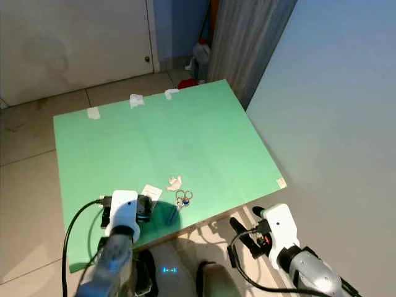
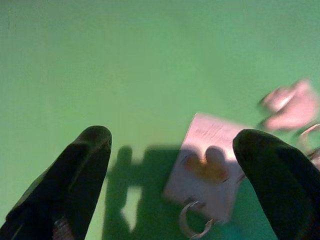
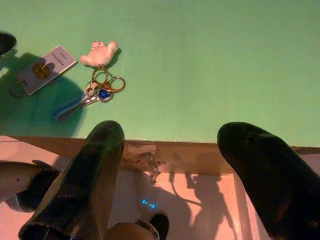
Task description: Hang keys on a hook
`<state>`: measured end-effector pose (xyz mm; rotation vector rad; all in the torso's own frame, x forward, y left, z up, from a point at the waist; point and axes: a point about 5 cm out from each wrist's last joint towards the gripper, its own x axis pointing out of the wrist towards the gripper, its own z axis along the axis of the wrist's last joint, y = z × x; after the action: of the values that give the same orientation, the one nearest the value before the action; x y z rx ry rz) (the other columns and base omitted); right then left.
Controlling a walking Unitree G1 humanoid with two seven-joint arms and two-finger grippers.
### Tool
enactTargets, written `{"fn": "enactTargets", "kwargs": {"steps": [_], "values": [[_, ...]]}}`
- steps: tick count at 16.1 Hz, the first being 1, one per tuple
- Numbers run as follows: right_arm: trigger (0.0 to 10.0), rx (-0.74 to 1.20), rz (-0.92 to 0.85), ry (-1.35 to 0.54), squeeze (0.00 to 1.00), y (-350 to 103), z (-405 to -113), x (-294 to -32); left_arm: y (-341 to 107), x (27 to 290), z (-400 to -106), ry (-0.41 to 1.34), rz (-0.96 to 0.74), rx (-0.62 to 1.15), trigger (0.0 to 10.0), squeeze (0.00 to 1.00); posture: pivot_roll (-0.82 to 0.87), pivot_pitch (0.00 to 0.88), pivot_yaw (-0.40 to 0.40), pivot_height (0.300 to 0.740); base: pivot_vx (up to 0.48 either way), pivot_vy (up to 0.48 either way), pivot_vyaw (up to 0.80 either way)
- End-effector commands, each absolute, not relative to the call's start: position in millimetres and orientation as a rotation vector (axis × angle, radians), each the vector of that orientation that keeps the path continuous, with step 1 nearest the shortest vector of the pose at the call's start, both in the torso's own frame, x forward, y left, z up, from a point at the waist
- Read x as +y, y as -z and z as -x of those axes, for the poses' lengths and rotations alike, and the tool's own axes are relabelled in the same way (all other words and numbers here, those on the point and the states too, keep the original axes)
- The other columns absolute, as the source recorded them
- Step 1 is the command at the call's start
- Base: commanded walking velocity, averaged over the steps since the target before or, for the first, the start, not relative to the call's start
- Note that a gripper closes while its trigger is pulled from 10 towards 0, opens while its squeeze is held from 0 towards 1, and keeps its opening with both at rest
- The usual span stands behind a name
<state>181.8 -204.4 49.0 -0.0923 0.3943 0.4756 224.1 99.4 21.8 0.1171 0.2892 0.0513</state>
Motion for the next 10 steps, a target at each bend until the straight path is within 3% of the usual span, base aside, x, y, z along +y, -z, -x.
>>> {"fn": "enactTargets", "kwargs": {"steps": [1, 5, 10], "values": [[10.0, 0.386, 0.115, -0.442, 0.00, -52, -178, -213, -27, 63, -212, 0.022, -0.004, 0.233, 10.0, 0.00, -0.37, 0.250, -0.071, 0.740, 0.000, 0.000, 0.00], [10.0, 0.382, 0.147, -0.472, 0.00, -53, -183, -216, -4, 79, -175, -0.001, -0.064, 0.242, 10.0, 0.00, -0.36, 0.279, -0.139, 0.740, 0.000, 0.000, 0.00], [10.0, 0.378, 0.176, -0.491, 0.00, -59, -188, -223, 0, 88, -177, -0.122, -0.050, 0.241, 10.0, 0.00, -0.36, 0.294, -0.180, 0.740, 0.000, 0.000, 0.00]]}}
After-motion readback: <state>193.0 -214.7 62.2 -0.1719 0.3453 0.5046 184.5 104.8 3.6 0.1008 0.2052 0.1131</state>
